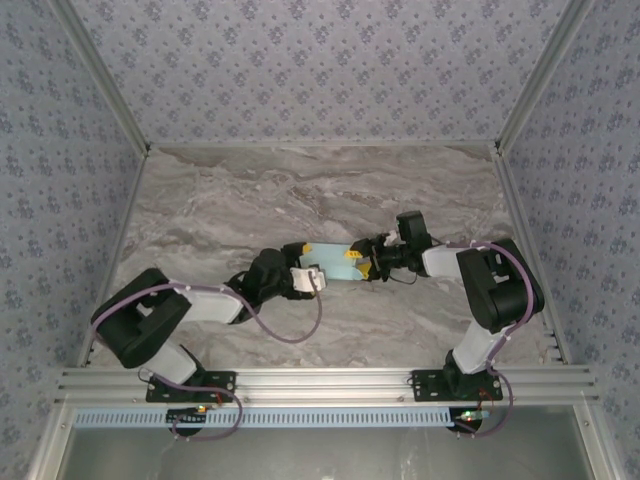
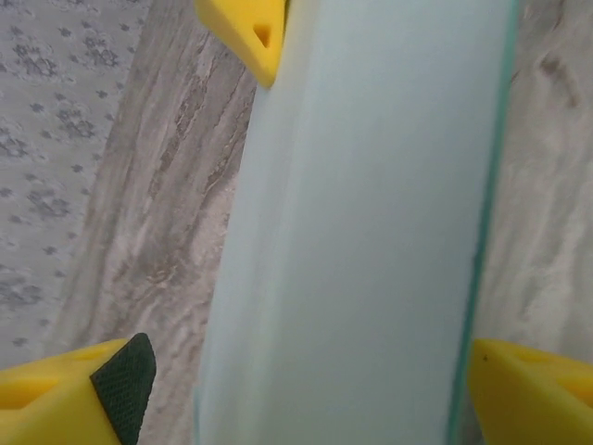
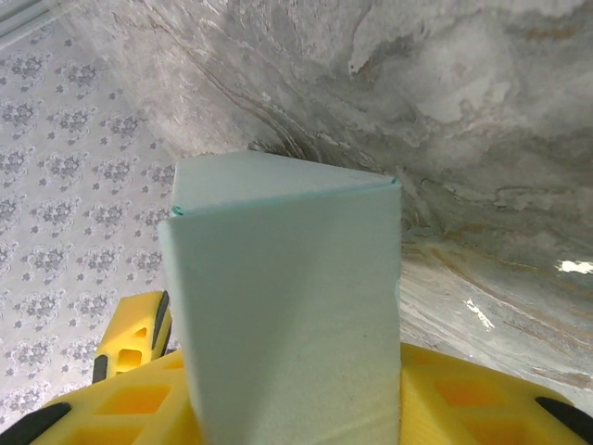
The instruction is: Fold the paper box
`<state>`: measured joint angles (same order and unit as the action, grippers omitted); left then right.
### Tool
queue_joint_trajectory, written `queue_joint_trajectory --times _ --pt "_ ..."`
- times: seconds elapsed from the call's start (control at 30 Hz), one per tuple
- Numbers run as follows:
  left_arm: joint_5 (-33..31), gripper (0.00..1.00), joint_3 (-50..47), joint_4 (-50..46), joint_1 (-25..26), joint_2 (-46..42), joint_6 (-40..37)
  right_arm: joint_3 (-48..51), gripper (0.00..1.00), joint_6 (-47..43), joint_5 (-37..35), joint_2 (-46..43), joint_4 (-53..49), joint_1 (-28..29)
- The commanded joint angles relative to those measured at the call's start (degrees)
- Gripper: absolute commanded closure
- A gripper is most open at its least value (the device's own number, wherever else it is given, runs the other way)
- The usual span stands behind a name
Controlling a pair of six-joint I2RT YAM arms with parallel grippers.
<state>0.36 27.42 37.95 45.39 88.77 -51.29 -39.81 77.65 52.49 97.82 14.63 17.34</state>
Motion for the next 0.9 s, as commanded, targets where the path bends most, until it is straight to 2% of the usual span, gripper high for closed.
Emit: queue_joint_trajectory --times 0.0,0.07,0.1,0.23,0.3,0.43,0.53,0.67,0.87 --pt "-2.1 0.22 3.8 -1.6 0.2 2.1 -6.7 -0.2 0.52 0.8 0.4 0.6 -5.2 0.0" --pt "-0.3 0.35 6.3 -7.7 0.1 2.1 -5.3 -0.2 0.51 0.8 0.6 0.4 -5.4 -0.1" --pt "0.8 0.37 6.6 -8.8 0.1 2.0 -4.8 -0.2 0.49 0.6 0.7 0.3 -5.7 -0.2" --pt "2.4 0.44 6.6 -11.2 0.1 -0.1 -2.2 -0.5 0.36 -2.0 0.4 -1.8 -9.0 -1.2" --pt "2.9 0.46 7.9 -16.4 0.1 -1.5 -1.5 0.0 0.3 -3.7 0.0 -4.1 -10.6 -2.1" --pt "5.5 0.51 10.9 -26.7 -0.6 -4.2 0.7 0.3 0.24 -9.6 -2.2 -10.6 -17.3 -4.8" --pt "7.4 0.51 13.1 -33.0 -0.9 -6.4 2.5 -1.0 0.21 -17.7 -4.1 -16.2 -25.3 -6.4" --pt "10.3 0.51 19.9 -46.7 -1.0 -7.0 4.9 -4.6 0.18 -34.2 -10.9 -23.0 -37.3 -7.6" --pt "14.8 0.55 30.5 -64.1 -2.2 -3.2 8.9 -9.2 0.17 -49.6 -19.5 -26.4 -42.4 -9.3"
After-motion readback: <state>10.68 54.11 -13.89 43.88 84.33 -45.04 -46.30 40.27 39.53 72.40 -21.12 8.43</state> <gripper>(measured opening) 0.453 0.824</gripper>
